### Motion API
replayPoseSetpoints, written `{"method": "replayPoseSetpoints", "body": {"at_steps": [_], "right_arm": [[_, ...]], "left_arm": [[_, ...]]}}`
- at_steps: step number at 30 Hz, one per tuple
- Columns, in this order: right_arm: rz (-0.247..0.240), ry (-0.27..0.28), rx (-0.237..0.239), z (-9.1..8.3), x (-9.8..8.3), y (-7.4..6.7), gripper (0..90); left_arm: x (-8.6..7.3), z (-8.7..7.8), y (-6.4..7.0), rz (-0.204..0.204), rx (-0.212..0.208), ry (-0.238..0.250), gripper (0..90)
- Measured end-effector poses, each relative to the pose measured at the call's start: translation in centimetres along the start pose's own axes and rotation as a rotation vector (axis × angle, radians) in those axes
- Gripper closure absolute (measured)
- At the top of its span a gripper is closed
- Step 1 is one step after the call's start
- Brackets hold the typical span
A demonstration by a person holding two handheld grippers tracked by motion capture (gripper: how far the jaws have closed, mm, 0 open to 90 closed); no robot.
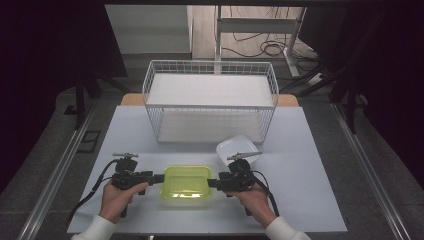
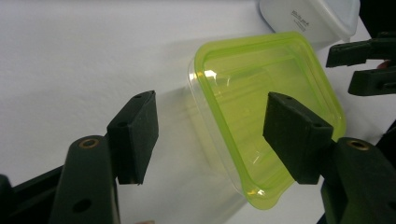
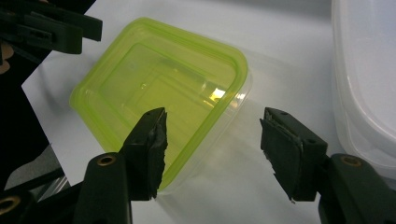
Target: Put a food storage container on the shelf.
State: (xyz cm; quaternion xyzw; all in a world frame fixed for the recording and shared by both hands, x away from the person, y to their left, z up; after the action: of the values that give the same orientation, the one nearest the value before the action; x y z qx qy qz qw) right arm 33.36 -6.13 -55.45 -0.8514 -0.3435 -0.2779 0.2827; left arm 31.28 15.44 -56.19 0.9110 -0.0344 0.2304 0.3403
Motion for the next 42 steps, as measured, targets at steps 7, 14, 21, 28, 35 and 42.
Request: {"method": "replayPoseSetpoints", "body": {"at_steps": [7, 14, 21, 28, 35, 42], "right_arm": [[0.069, 0.018, 0.020, 0.3, -0.4, 0.4, 45.5], [0.096, 0.004, 0.039, 1.1, -0.6, 0.3, 48.8], [0.131, 0.001, 0.063, 1.8, -0.8, -0.1, 53.0], [0.183, 0.017, 0.104, 2.2, -0.8, 0.0, 64.4], [0.273, 0.043, 0.144, 1.9, -0.7, 0.2, 74.1], [0.289, 0.066, 0.138, 1.4, -0.5, 0.0, 77.6]], "left_arm": [[-0.4, 0.8, 0.0, -0.031, -0.025, -0.023, 36.6], [-0.9, 1.5, 0.2, -0.059, -0.050, -0.057, 42.1], [-1.0, 1.7, 0.4, -0.074, -0.066, -0.066, 48.8], [-1.5, 2.1, 0.8, -0.092, -0.099, -0.094, 57.5], [-1.5, 1.8, 1.3, -0.100, -0.121, -0.061, 70.6], [-1.3, 1.1, 1.7, -0.087, -0.138, -0.022, 77.5]]}}
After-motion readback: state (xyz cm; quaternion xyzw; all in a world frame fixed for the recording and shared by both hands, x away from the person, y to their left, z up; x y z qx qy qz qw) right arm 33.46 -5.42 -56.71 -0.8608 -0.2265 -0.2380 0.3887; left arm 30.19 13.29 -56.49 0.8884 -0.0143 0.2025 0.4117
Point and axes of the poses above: each handheld gripper's, and its own axes: z roughly forward along the jaws, x roughly out of its top, y roughly to its right, the point moved 10 cm from there along z, roughly forward along the jaws, and after that the axes turned 9 degrees about -z, right-handed, at the moved point
